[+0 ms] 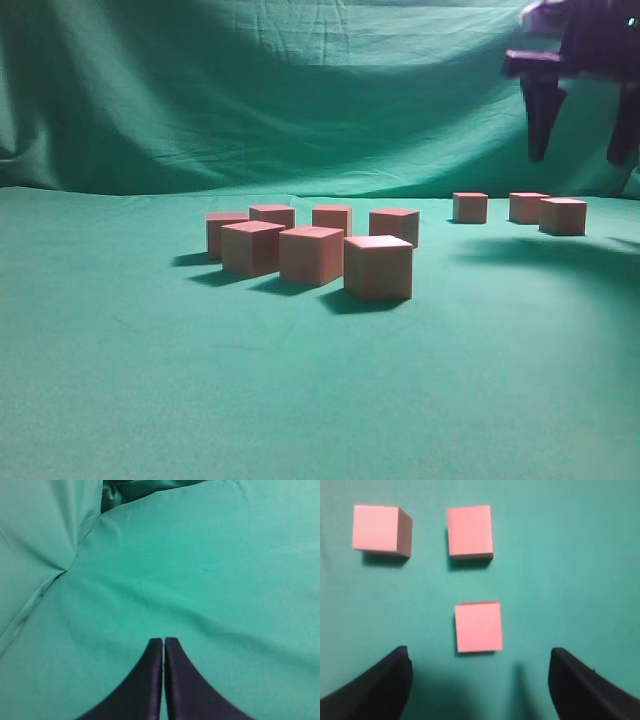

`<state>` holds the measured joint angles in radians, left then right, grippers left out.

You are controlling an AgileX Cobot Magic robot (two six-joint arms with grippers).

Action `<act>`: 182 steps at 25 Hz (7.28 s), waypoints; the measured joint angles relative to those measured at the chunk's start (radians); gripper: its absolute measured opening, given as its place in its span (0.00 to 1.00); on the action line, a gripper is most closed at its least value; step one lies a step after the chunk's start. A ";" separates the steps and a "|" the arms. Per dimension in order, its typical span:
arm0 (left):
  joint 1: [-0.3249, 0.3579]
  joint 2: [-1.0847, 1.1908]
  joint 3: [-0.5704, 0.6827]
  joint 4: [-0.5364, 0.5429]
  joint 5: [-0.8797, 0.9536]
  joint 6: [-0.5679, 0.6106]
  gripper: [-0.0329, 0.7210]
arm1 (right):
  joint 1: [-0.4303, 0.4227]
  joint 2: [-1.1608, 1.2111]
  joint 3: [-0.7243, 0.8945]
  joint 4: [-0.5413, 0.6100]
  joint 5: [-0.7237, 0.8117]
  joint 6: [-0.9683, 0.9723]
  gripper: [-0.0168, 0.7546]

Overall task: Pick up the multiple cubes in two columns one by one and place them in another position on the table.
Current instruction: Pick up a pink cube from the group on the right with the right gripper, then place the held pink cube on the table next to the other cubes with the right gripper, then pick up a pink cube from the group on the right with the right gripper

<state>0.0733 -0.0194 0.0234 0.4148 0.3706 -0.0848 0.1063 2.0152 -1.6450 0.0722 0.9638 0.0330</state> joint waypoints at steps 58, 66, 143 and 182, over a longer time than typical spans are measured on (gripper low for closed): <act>0.000 0.000 0.000 0.000 0.000 0.000 0.04 | 0.725 -0.546 0.669 0.083 -0.137 -0.208 0.35; 0.000 0.000 0.000 0.000 0.000 0.000 0.04 | 0.725 -0.377 0.669 0.114 -0.260 -0.208 0.35; 0.000 0.000 0.000 0.000 0.000 0.000 0.04 | 0.141 0.168 -0.411 -0.154 0.143 0.009 0.75; 0.000 0.000 0.000 0.000 0.000 0.000 0.04 | 0.135 0.359 -0.505 -0.032 0.030 -0.031 0.37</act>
<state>0.0733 -0.0194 0.0234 0.4148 0.3706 -0.0848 0.2415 2.3738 -2.1503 0.0406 0.9937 0.0017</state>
